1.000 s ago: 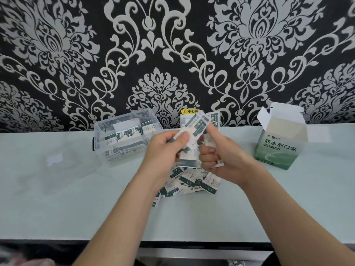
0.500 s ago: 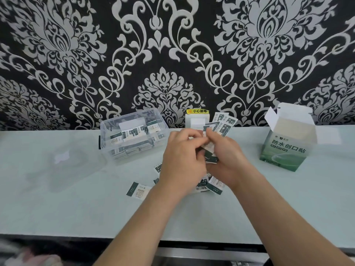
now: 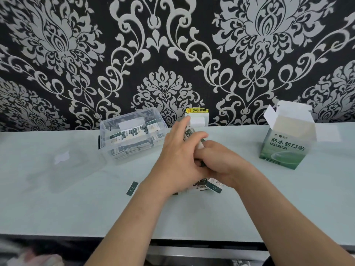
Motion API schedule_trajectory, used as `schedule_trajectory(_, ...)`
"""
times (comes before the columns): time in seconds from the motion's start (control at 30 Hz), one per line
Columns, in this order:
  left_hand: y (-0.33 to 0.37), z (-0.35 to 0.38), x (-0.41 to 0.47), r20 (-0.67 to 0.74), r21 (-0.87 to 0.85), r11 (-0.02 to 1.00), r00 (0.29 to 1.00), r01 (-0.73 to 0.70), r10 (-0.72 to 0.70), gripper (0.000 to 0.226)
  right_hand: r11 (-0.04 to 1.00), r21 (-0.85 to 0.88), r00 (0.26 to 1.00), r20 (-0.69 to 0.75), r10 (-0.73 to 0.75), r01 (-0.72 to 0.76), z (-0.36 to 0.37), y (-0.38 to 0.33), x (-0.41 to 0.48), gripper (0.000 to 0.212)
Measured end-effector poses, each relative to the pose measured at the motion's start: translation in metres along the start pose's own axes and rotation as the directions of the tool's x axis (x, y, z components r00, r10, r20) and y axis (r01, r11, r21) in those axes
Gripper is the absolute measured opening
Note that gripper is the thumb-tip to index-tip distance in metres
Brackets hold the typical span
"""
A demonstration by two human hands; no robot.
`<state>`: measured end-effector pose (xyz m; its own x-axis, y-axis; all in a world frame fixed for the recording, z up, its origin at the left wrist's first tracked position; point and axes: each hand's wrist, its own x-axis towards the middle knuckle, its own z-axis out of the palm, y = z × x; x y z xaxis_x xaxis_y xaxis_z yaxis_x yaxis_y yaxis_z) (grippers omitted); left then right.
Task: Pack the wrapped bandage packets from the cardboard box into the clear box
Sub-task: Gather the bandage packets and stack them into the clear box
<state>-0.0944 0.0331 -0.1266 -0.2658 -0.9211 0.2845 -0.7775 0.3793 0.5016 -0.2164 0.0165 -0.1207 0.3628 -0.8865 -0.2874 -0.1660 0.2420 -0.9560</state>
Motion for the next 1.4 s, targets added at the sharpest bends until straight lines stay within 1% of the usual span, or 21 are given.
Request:
schedule_trajectory(0.03, -0.001, -0.003, 0.000, -0.014, -0.031, 0.999, 1.000, 0.021, -0.022, 0.073, 1.000, 0.019, 1.000, 0.009, 0.006, -0.006, 0.000, 0.000, 0.000, 0.016)
schedule_trajectory(0.13, 0.000, -0.008, -0.001, -0.019, -0.081, 0.995, 0.998, 0.061, -0.063, 0.067, 0.998, 0.066, 0.999, 0.032, -0.006, 0.004, 0.000, -0.001, 0.001, 0.026)
schedule_trajectory(0.2, 0.001, -0.010, -0.001, -0.035, -0.082, 0.995, 0.998, 0.052, -0.055, 0.063, 0.995, 0.103, 0.998, 0.056, -0.018, 0.012, 0.000, -0.002, 0.000, 0.026)
schedule_trajectory(0.33, 0.002, -0.008, -0.001, -0.143, 0.050, 0.998, 0.988, -0.044, 0.051, 0.060, 0.978, 0.205, 0.991, 0.113, -0.068, 0.044, -0.003, -0.004, -0.001, 0.023)
schedule_trajectory(0.43, 0.004, -0.004, -0.001, -0.128, 0.190, 0.975, 0.982, -0.116, 0.141, 0.066, 0.974, 0.210, 0.991, 0.081, -0.109, 0.090, -0.002, -0.003, 0.001, 0.022)
schedule_trajectory(0.53, 0.009, -0.005, -0.001, -0.118, 0.241, 0.961, 0.979, -0.134, 0.166, 0.076, 0.978, 0.179, 0.990, 0.069, -0.121, 0.107, -0.001, -0.002, 0.002, 0.028)
schedule_trajectory(0.63, 0.009, -0.006, -0.001, -0.144, 0.166, 0.977, 0.977, -0.130, 0.155, 0.087, 0.971, 0.197, 0.985, 0.079, -0.152, 0.134, -0.002, -0.004, -0.001, 0.022)
schedule_trajectory(0.77, 0.008, -0.008, -0.001, -0.147, -0.026, 0.997, 0.987, -0.072, 0.067, 0.102, 0.947, 0.285, 0.985, 0.038, -0.169, 0.151, -0.001, -0.006, -0.003, 0.025)
schedule_trajectory(0.83, 0.009, -0.008, -0.002, -0.134, -0.014, 0.996, 0.987, -0.093, 0.091, 0.102, 0.942, 0.294, 0.983, 0.034, -0.180, 0.163, 0.000, -0.006, -0.003, 0.022)
schedule_trajectory(0.93, 0.007, -0.006, -0.002, -0.110, 0.038, 0.988, 0.982, -0.152, 0.156, 0.100, 0.961, 0.215, 0.982, 0.033, -0.186, 0.175, 0.001, -0.005, -0.002, 0.018)
schedule_trajectory(1.03, 0.002, -0.006, -0.002, -0.065, -0.009, 0.994, 0.992, -0.112, 0.111, 0.097, 0.980, 0.030, 0.980, 0.022, -0.197, 0.196, 0.003, -0.003, -0.001, 0.018)
schedule_trajectory(1.1, 0.001, -0.008, -0.003, -0.085, -0.028, 0.996, 0.993, -0.090, 0.087, 0.087, 0.980, 0.001, 0.980, -0.005, -0.197, 0.197, 0.003, -0.002, -0.001, 0.017)
schedule_trajectory(1.17, 0.002, -0.010, -0.002, -0.134, -0.035, 0.998, 0.990, -0.057, 0.052, 0.077, 0.977, 0.069, 0.979, -0.039, -0.201, 0.203, 0.003, -0.003, 0.001, 0.016)
schedule_trajectory(1.23, 0.002, -0.012, -0.001, -0.150, -0.063, 0.998, 0.989, -0.005, -0.004, 0.076, 0.967, 0.142, 0.977, -0.057, -0.207, 0.213, 0.001, -0.005, 0.001, 0.016)
schedule_trajectory(1.27, 0.003, -0.013, -0.001, -0.140, -0.075, 0.997, 0.990, 0.025, -0.035, 0.078, 0.962, 0.168, 0.977, -0.055, -0.207, 0.213, 0.000, -0.005, 0.001, 0.020)
schedule_trajectory(1.33, 0.004, -0.014, 0.000, -0.106, -0.101, 0.992, 0.990, 0.079, -0.090, 0.079, 0.959, 0.210, 0.981, -0.061, -0.182, 0.191, 0.001, -0.005, 0.001, 0.036)
schedule_trajectory(1.4, 0.005, -0.015, 0.001, -0.093, -0.168, 0.980, 0.987, 0.110, -0.127, 0.075, 0.957, 0.236, 0.984, -0.094, -0.149, 0.168, 0.001, -0.004, 0.001, 0.042)
